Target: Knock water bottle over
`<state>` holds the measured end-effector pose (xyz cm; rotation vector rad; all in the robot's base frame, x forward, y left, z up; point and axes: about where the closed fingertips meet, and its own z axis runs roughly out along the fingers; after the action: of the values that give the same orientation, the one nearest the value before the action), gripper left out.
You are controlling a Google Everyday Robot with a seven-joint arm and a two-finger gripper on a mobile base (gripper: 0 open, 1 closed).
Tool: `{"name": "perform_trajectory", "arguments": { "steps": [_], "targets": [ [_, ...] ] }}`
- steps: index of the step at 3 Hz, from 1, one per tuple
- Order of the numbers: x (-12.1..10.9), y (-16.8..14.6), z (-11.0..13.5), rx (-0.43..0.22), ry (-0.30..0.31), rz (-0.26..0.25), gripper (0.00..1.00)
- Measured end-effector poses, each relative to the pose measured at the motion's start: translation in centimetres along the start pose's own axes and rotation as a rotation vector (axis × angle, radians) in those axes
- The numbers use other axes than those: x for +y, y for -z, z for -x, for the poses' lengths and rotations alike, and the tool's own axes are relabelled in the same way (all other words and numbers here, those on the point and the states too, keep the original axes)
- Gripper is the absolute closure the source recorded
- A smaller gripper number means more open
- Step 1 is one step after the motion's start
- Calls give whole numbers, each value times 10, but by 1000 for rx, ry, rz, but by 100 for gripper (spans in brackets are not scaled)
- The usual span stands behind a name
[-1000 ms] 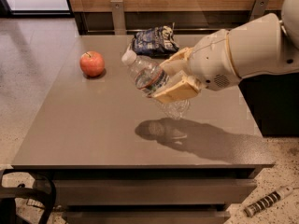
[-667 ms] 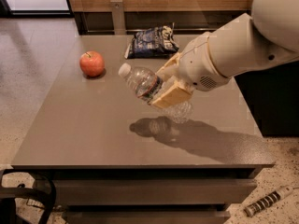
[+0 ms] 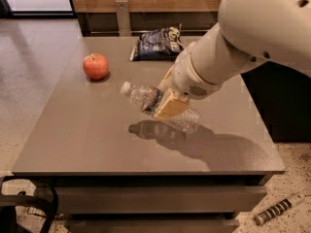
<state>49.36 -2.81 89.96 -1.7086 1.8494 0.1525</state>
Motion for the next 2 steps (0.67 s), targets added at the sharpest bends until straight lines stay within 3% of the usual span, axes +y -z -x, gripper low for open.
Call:
{"name": "perform_trajectory", "arguments": {
  "steps": [1, 2],
  "targets": [
    [2, -22, -4, 83, -2, 32, 100],
    [5, -46, -4, 106, -4, 81, 100]
  ]
}}
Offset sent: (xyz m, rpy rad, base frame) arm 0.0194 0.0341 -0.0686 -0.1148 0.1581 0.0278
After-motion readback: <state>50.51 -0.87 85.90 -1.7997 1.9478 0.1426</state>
